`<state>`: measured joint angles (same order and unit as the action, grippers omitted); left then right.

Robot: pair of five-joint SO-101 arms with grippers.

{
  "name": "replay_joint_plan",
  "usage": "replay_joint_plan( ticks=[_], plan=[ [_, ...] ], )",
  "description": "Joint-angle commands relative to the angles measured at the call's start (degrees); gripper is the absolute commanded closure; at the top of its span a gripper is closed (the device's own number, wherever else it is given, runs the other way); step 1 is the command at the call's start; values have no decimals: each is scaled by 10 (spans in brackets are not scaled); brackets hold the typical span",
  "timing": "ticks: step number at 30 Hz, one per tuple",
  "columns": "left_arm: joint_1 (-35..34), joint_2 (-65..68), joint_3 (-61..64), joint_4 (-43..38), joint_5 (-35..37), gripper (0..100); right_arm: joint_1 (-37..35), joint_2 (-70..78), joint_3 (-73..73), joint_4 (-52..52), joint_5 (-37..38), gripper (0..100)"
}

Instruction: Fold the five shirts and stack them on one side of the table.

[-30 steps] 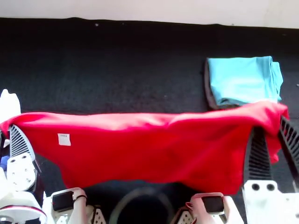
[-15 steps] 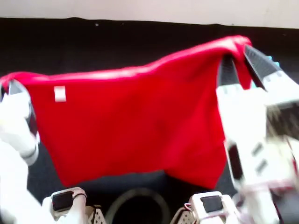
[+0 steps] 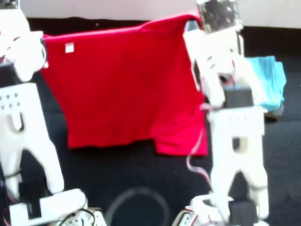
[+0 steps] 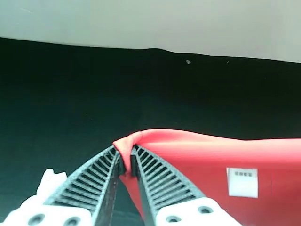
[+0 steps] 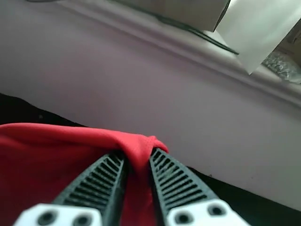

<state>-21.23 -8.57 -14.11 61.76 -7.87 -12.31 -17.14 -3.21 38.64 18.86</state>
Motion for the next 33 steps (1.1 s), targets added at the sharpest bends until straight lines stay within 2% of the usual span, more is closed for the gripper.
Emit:
replay_joint_plan(
  ticks=[1, 10, 17, 22, 28, 33],
  plan=[
    [7, 44, -5, -55, 1, 990, 0, 93, -88, -15, 3, 993],
    [13, 165, -5, -246, 1, 990, 0, 320, -247, -13, 3, 993],
    [13, 266, -5, -321, 1, 990, 0, 447, -285, -12, 3, 993],
    [13, 328, -22, -332, 1, 990, -2, 485, -285, -7, 3, 993],
    [13, 379, -25, -332, 1, 990, -7, 487, -284, 68, 3, 993],
    [20, 407, -29, -264, 1, 990, -11, 495, -270, 146, 3, 993]
  ],
)
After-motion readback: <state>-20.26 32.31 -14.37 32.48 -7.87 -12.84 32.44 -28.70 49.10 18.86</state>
